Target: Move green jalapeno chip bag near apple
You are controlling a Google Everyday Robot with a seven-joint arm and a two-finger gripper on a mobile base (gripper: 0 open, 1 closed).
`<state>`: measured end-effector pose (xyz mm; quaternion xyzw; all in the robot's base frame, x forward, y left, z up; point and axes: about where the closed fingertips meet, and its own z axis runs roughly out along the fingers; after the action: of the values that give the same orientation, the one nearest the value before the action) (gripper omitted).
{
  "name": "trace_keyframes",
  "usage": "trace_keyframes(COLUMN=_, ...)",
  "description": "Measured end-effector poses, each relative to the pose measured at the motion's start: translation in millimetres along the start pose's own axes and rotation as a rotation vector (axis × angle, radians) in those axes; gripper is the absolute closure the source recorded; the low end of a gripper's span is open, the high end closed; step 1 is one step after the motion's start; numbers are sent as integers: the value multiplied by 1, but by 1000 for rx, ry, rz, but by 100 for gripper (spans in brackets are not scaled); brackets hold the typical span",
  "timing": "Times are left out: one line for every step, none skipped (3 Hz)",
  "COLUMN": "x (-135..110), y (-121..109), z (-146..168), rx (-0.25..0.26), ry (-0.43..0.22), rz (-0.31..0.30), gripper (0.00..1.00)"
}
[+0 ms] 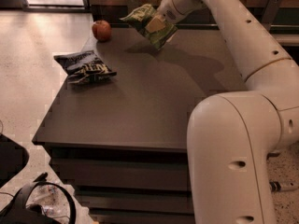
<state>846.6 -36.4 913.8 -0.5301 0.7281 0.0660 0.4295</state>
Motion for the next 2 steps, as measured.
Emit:
trace_keyframes(x=-20, y=3, z=14, rx=-7, ry=-35, rz=-14, gripper=100)
trace_keyframes(x=-19, y=4, z=17, rx=-12, ry=-32, rz=-14, gripper=81)
